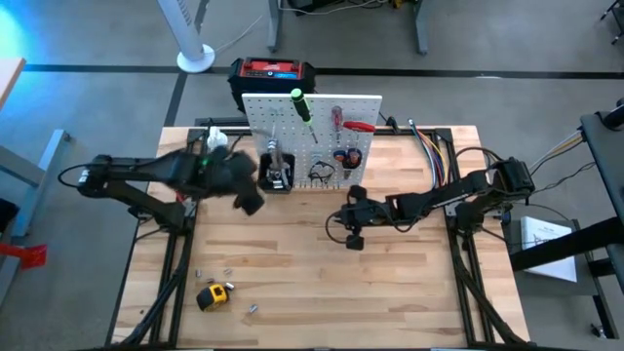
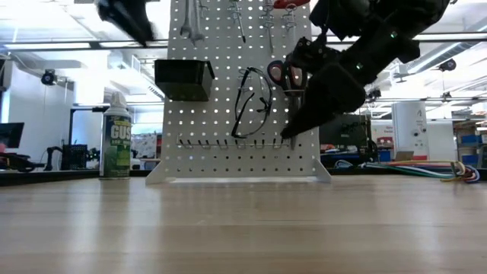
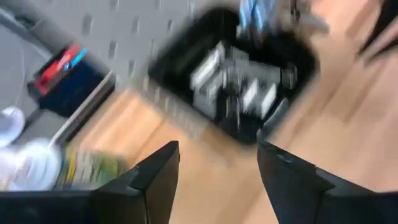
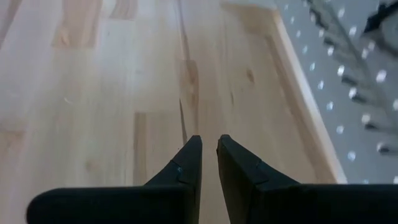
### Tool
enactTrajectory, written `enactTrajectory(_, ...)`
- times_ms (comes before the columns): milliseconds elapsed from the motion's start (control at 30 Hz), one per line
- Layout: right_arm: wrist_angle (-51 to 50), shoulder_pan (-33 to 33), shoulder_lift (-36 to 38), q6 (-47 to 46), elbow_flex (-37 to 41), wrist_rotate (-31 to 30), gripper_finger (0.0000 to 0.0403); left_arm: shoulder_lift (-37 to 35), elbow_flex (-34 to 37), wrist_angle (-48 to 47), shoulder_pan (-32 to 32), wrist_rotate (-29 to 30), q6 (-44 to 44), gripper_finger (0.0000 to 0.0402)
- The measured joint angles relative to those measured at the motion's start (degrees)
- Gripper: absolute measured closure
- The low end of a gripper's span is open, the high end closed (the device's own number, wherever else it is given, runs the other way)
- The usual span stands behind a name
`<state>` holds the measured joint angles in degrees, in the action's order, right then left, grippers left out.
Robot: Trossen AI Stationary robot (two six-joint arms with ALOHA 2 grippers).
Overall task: Hang tools onto peg board
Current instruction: Put the silver socket into the black bin on the pegboard
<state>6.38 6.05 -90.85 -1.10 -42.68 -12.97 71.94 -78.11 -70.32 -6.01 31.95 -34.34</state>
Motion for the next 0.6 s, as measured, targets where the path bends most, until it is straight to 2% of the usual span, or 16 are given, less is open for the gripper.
enactTrajectory(133, -0.3, 0.1, 0.0, -1.9, 1.3, 0.0, 0.0366, -2.8, 0.0, -7.1, -9.6, 4.0, -11.6, 0.0192)
enactTrajectory(367, -0.2, 1.1, 0.0, -5.3, 1.5, 0.0, 0.0366, -2.2, 1.7, -8.2, -26.9, 4.2, -31.4, 0.0192)
enactTrajectory(600, -0.2, 2.3, 0.1, -5.3, 1.5, 0.0, 0.0366, 6.5, 8.0, -0.8, -38.1, -8.2, -38.3, 0.0192)
